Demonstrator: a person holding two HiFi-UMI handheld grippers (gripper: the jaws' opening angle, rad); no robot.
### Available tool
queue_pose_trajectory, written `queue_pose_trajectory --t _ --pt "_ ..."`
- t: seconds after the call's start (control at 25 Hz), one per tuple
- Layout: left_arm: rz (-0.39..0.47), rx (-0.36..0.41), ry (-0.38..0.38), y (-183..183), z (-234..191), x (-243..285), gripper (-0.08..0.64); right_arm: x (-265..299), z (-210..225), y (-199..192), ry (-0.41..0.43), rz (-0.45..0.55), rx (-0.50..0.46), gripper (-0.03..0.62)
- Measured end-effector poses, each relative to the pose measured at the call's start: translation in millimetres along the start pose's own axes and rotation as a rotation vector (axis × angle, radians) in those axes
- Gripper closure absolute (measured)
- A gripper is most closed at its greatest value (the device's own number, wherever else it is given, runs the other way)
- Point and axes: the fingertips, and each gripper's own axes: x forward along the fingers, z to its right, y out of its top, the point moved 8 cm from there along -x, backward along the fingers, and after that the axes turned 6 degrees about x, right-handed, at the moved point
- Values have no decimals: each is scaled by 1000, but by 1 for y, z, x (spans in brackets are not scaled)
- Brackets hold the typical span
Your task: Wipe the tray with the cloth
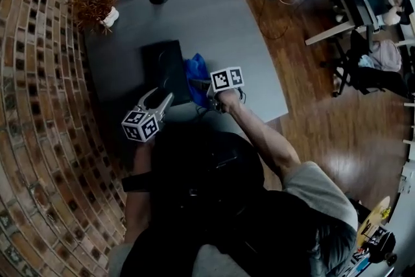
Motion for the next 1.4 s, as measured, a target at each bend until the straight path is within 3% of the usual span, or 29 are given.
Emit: queue_pose_trajectory --t 0.16,0.28,0.36,0.44,0.52,0.64,0.72,0.8,0.88,1.04,1.12,1.2,1.32,1.4 --pt "7 2 8 1 2 0 357 -18 -6 -54 -21 -133 -54 453" --pt "34 -21 12 1 1 -1 357 -23 -15 -87 -24 -356 -190 453" --pt "71 -94 -1 0 3 -9 357 -30 -19 -90 -27 -448 -291 453" --pt "122 -207 -6 -6 6 -29 359 -46 -23 -61 -48 -383 -342 453" --pt "136 -322 13 -22 8 -54 359 -64 -33 -6 -105 -223 -404 453" --pt "73 -481 3 -62 6 -73 357 -66 -59 86 -215 -11 -586 451" --pt "47 -556 -51 -76 7 -70 357 -43 -77 136 -253 51 -691 451" --pt "34 -592 -117 -75 13 -59 357 -6 -94 173 -273 36 -760 451" --pt "33 -619 -154 -74 18 -47 354 33 -109 194 -312 -51 -826 450" --pt "109 -660 -113 -73 10 -39 329 104 -100 203 -471 -325 -991 449" --pt "132 -670 -104 -76 6 -41 316 125 -84 196 -462 -437 -982 454" --pt "136 -673 -97 -77 0 -44 316 128 -72 194 -385 -460 -849 457" --pt "117 -637 -88 -70 -11 -46 316 110 -60 195 -266 -378 -642 459" --pt "94 -605 -66 -62 -22 -47 316 87 -48 191 -230 -294 -548 459"
